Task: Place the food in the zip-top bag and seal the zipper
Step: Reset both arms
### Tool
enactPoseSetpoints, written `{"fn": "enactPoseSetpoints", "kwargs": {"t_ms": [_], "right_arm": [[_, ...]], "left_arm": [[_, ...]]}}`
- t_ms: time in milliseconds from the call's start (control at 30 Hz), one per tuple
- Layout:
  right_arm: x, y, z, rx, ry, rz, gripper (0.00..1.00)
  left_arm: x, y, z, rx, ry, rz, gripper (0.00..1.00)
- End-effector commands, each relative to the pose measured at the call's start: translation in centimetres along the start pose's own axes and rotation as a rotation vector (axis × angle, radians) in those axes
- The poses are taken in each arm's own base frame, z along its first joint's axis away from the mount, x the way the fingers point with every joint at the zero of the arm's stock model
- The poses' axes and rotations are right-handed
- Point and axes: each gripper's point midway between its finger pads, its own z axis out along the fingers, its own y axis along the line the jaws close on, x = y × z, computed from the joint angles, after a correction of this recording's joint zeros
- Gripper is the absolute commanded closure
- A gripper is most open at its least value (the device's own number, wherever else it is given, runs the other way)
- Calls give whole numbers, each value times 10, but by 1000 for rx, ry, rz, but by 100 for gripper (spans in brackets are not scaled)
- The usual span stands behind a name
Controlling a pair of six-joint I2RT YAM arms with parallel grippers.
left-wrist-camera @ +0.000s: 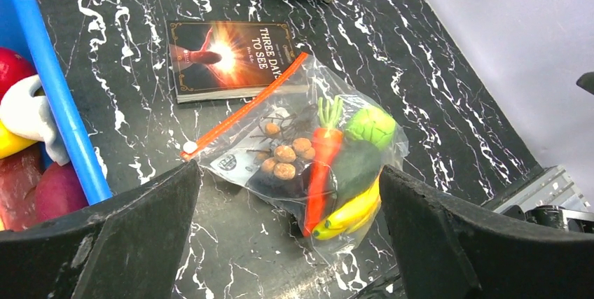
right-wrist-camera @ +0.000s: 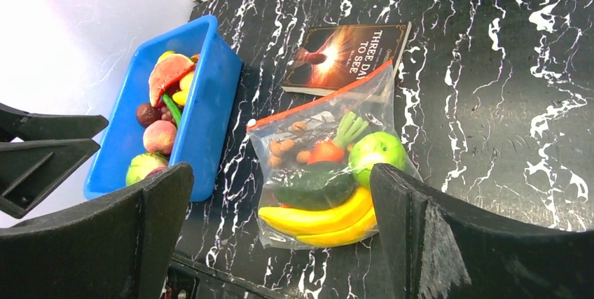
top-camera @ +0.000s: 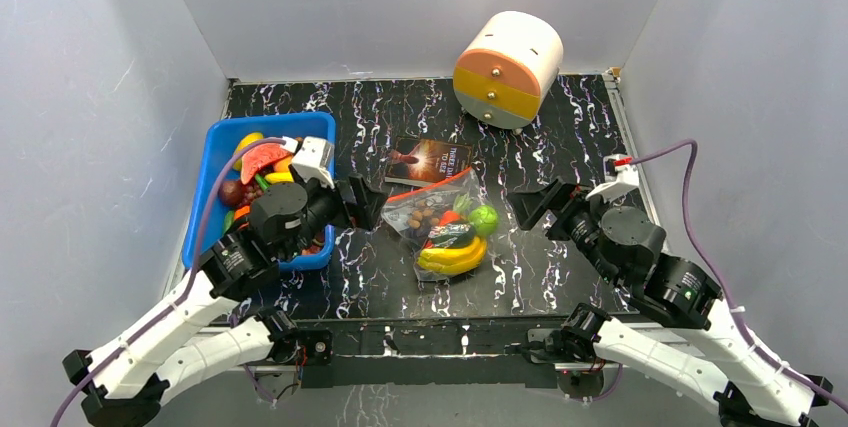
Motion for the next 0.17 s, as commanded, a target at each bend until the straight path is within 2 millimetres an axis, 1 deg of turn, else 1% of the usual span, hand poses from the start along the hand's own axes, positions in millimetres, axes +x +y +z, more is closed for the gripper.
{"fn": "enactPoseSetpoints", "kwargs": {"t_ms": [0,133], "right_arm": [[-12,4,-5,-7,-28,38,2],[-10,5,-4,-10,-21,41,2]], "left_arm": [[-14,3,2,-44,-31,-26,2],[-10,4,6,-56,-15,-19,2]]}}
